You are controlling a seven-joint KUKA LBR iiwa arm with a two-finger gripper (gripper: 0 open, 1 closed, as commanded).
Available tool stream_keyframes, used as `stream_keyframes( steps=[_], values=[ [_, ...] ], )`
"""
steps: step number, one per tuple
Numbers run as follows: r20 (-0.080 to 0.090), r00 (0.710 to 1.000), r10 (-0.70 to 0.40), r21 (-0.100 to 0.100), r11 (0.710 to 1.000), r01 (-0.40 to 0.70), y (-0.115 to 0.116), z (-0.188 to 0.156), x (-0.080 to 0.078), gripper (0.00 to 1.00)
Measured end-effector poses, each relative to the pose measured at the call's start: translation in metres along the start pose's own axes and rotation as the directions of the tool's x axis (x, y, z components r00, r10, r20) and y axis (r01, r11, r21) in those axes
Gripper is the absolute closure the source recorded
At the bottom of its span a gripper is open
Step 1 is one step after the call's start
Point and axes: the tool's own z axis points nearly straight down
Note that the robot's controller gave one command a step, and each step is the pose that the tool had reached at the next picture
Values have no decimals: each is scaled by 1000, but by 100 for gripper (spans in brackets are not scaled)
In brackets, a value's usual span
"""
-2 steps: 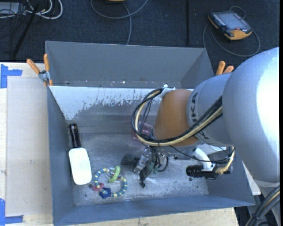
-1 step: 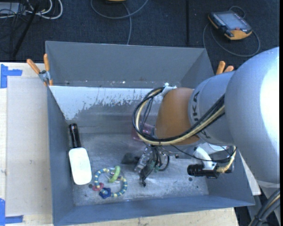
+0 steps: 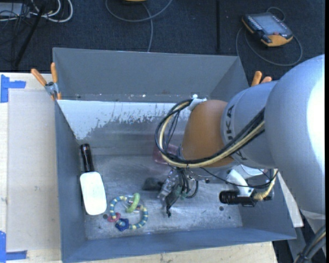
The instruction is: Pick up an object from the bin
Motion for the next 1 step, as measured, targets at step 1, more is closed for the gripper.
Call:
stream_keyframes(
  steps=[1],
  values=[
    [1, 1000, -1, 0, 1000, 1, 0, -14, 0, 100]
  ],
)
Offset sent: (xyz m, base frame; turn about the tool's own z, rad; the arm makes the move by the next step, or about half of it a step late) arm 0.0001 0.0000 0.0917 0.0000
